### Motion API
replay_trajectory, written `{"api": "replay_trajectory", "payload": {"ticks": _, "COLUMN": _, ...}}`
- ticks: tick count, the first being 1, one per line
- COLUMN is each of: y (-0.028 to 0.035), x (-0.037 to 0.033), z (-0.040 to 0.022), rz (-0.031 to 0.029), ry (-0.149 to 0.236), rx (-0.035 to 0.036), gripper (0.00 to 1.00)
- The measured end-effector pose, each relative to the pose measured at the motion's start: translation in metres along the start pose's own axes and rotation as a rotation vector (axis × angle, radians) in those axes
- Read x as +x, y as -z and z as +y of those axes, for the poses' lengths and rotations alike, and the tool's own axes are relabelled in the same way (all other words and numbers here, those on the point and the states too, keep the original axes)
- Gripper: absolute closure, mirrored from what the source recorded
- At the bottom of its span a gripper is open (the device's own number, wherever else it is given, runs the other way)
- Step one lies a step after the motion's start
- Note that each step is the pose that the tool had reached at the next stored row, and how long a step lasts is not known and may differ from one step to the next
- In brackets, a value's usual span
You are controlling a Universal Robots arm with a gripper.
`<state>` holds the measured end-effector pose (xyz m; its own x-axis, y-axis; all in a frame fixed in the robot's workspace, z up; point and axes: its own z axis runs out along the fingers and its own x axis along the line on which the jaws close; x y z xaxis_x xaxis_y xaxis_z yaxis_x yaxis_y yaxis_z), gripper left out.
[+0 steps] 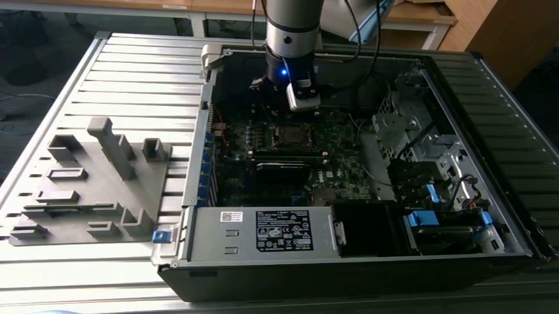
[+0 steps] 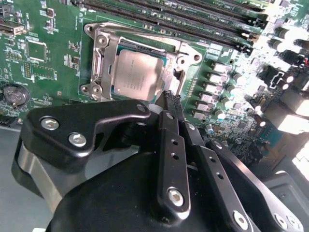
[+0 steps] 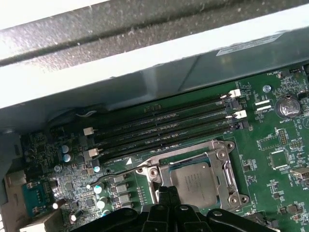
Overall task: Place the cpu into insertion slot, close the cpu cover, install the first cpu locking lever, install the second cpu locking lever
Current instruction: 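Close the cpu cover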
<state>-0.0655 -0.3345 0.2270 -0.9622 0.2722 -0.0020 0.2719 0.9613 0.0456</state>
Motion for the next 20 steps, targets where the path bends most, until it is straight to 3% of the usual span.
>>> {"api": "replay_trajectory", "payload": {"ticks": 4, "y": -0.0013, "x": 0.0000, "z": -0.0001, "rz": -0.0020, "ry": 0.006, "rx": 0.0001, "gripper": 0.89}}
{"api": "replay_trajectory", "payload": {"ticks": 10, "y": -0.0035, "x": 0.0001, "z": -0.0002, "rz": -0.0047, "ry": 0.064, "rx": 0.0011, "gripper": 0.89}}
{"api": "replay_trajectory", "payload": {"ticks": 13, "y": -0.0037, "x": 0.0000, "z": -0.0002, "rz": -0.0058, "ry": 0.066, "rx": 0.0060, "gripper": 0.89}}
{"api": "replay_trajectory", "payload": {"ticks": 20, "y": -0.0043, "x": 0.0000, "z": -0.0002, "rz": -0.0060, "ry": 0.066, "rx": 0.0067, "gripper": 0.89}}
